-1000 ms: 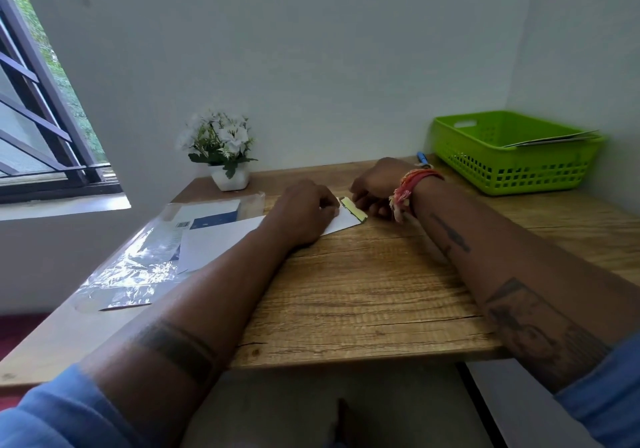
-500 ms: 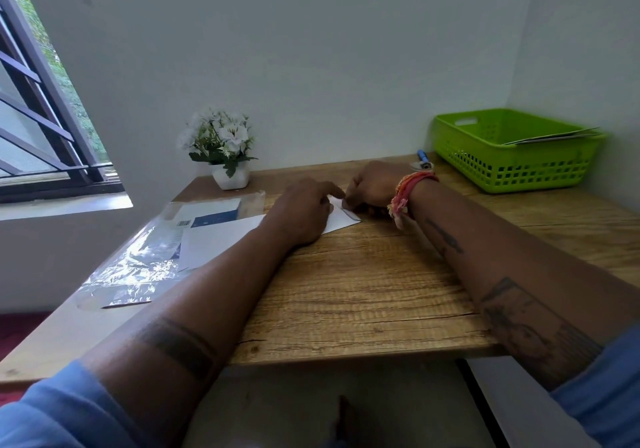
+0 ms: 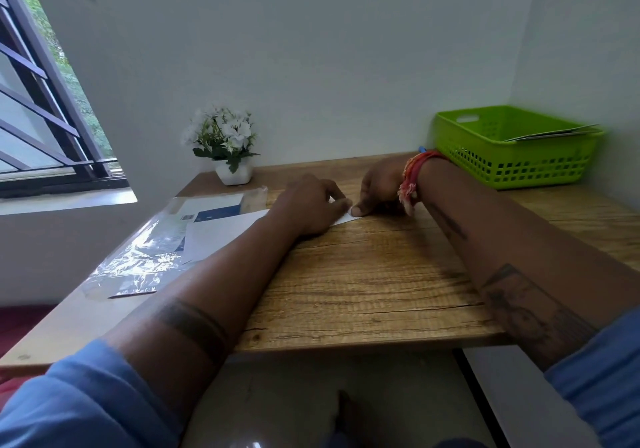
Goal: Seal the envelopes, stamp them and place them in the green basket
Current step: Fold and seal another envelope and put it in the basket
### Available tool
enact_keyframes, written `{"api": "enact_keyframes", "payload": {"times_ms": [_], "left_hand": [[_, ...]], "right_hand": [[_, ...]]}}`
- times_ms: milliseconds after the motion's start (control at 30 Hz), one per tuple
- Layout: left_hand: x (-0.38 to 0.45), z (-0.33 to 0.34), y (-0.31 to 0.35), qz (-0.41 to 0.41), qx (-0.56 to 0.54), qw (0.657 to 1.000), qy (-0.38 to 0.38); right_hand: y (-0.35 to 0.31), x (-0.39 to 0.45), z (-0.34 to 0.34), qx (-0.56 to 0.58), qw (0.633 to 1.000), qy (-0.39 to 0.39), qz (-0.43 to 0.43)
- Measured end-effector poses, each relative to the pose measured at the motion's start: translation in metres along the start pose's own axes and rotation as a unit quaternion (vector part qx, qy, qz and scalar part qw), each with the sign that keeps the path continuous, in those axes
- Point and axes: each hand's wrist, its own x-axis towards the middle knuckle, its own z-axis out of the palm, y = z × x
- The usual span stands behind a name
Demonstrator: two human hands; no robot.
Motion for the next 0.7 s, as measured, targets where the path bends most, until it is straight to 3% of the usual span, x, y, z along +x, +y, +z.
{"api": "enact_keyframes", "payload": {"times_ms": [300, 433, 600, 700], "left_hand": [[0.02, 0.003, 0.002, -0.064, -0.051, 0.997, 0.012], [0.026, 0.006, -0.001, -0.067, -0.064, 0.995, 0.024], [0.027, 0.008, -0.004, -0.062, -0.066, 0.996, 0.025], [0.027, 0.01, -0.004, -0.059, -0.062, 0.996, 0.03]], "right_hand": [[0.001, -0.009, -0.003, -0.018, 0.999, -0.022, -0.039], [0.008, -0.011, -0.003, 0.042, 0.998, -0.027, -0.042], [-0.002, 0.005, 0.009, -0.086, 0.995, 0.057, -0.003], [-0.005, 0.011, 0.008, -0.113, 0.993, 0.042, -0.001]]}}
